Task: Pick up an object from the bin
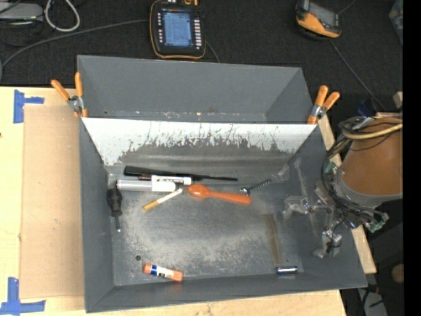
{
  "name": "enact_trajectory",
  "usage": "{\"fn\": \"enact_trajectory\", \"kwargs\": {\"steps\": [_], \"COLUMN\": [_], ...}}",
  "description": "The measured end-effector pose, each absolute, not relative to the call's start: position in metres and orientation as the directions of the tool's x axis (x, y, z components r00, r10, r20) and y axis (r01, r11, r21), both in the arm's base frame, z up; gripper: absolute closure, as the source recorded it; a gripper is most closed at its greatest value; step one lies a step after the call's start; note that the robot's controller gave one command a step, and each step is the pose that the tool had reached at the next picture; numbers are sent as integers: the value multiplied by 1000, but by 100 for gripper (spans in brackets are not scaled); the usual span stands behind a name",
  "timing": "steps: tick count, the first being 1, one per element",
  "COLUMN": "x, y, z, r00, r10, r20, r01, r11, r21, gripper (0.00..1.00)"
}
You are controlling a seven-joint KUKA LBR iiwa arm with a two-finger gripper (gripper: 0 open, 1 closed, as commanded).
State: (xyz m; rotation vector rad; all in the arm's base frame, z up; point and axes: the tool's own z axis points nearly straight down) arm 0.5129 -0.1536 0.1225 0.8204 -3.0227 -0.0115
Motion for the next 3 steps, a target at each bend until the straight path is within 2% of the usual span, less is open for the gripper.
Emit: {"fn": "enact_trajectory", "kwargs": {"steps": [1, 2, 3], "x": [523, 514, 516], "y": [-156, -137, -124], "z": [139, 118, 69], "r00": [-720, -725, -516], "r10": [-694, -689, -856], "r20": [-2, 3, -8], "r01": [-694, -689, -856], "r11": [720, 725, 516], "r21": [1, 12, 14], "gripper": [0, 0, 0]}}
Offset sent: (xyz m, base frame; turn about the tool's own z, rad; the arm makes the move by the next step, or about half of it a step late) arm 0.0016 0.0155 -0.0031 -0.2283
